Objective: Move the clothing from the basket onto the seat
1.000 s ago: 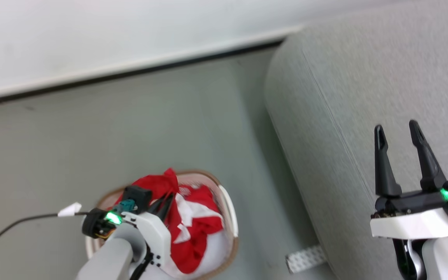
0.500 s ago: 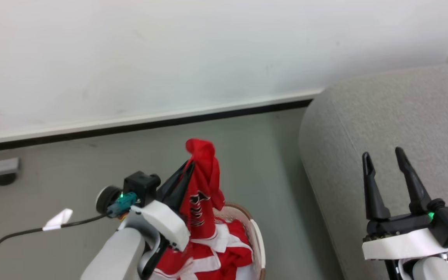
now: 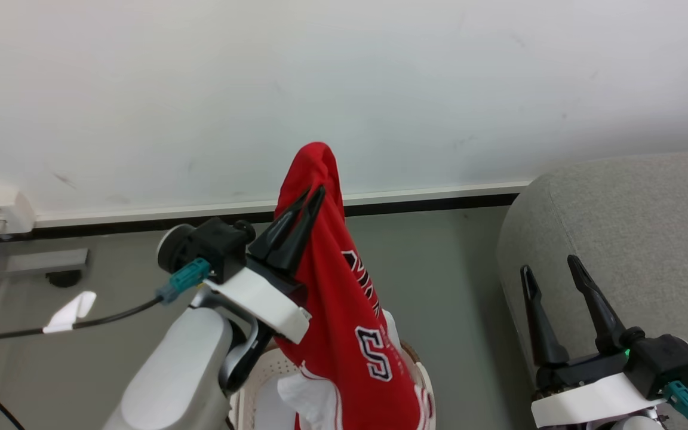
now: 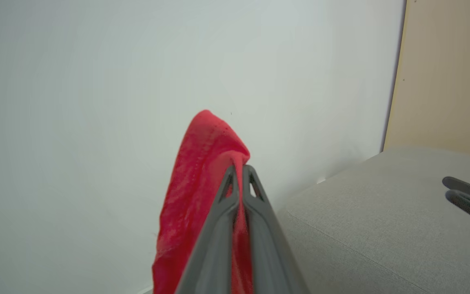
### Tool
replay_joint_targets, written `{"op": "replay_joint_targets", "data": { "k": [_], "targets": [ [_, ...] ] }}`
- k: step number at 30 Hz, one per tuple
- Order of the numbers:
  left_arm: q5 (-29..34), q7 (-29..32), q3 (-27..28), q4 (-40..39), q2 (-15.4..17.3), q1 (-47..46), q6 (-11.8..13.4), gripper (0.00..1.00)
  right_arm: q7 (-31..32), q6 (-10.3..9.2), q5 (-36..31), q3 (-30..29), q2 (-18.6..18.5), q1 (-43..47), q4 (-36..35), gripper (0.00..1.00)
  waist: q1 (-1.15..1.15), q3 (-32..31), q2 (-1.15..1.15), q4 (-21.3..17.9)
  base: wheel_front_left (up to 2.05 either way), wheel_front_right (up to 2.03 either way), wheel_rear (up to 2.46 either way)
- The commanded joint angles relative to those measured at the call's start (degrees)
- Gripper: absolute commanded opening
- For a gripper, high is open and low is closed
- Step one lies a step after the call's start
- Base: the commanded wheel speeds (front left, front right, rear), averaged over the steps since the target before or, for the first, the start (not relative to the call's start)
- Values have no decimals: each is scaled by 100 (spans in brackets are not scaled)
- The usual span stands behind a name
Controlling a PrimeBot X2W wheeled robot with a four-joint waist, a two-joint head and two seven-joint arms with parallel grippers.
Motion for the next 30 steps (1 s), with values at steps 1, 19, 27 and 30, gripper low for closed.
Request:
{"op": "replay_joint_targets", "data": {
  "k": [1,19,27,30],
  "targets": [
    [-34,37,22,-49,30,-72,-5,0,4,-12,42,36,-19,84,27,100,1,-32,0,45,0,0,0],
    [-188,113,-37,-190,-30,-158,65,0,4,-12,19,896,-38,-103,402,100,1,-123,0,211,0,0,0],
    [-235,100,-234,-155,-162,-51,42,0,5,-12,227,1903,-84,-516,826,100,1,-148,0,445,0,0,0],
    [-270,125,-353,-225,-245,-18,25,0,4,-12,356,2240,-105,-703,1117,100,1,-146,0,572,0,0,0]
  ]
}}
